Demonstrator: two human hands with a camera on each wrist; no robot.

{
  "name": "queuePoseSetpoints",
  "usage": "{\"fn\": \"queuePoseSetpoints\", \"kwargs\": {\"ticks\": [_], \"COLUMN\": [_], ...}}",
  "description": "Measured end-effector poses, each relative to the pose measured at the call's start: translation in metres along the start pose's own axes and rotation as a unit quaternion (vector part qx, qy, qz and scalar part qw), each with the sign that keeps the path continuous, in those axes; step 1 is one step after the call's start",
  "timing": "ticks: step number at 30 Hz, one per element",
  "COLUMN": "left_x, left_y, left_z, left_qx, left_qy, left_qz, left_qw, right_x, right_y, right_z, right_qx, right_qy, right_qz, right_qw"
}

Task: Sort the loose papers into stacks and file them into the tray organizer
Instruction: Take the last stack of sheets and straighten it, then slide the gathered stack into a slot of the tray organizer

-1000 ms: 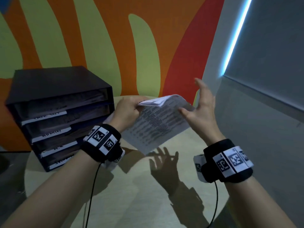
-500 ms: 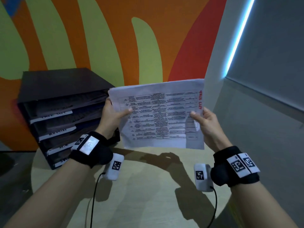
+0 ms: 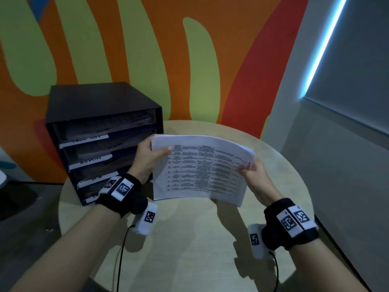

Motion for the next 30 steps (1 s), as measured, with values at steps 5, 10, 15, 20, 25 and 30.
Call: {"fn": "queuePoseSetpoints", "kwargs": {"ticks": [5, 10, 15, 20, 25, 30], "left_x": [0.008, -0.004, -0.02, -0.047, -0.086, -0.106], "left_y": [0.01, -0.019, 0.033, 0.072, 0.094, 0.112], "left_z": [-0.012, -0.012, -0.023, -0.046, -0.067, -0.087], "left_qx": [-0.046, 0.031, -0.072, -0.151, -0.272, -0.355], "left_qy": [0.01, -0.027, -0.021, 0.029, 0.094, 0.162], "left_qz": [0.0, -0.001, 0.074, 0.372, 0.549, 0.591], "left_qw": [0.999, 0.999, 0.994, 0.916, 0.785, 0.706], "right_x": [0.009, 0.002, 0.017, 0.022, 0.014, 0.013], "right_y": [0.0, 0.012, -0.025, -0.044, -0.037, -0.053], "right_z": [-0.007, 0.0, 0.005, 0.007, 0.003, 0.0], "right_qx": [0.007, -0.038, 0.012, 0.043, 0.063, 0.154], "right_qy": [0.0, -0.014, 0.037, 0.018, 0.01, 0.013], "right_qz": [0.016, 0.065, 0.043, -0.011, 0.028, 0.092], "right_qw": [1.0, 0.997, 0.998, 0.999, 0.998, 0.984]}}
Point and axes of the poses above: each hand's wrist, its own z-axis towards the middle knuckle, its own x-axis out of the palm, y = z × x, the point moved 7 cm from there along z, towards the middle knuckle, and after that the axes turned 5 degrees about y, right-handed, at the moved point
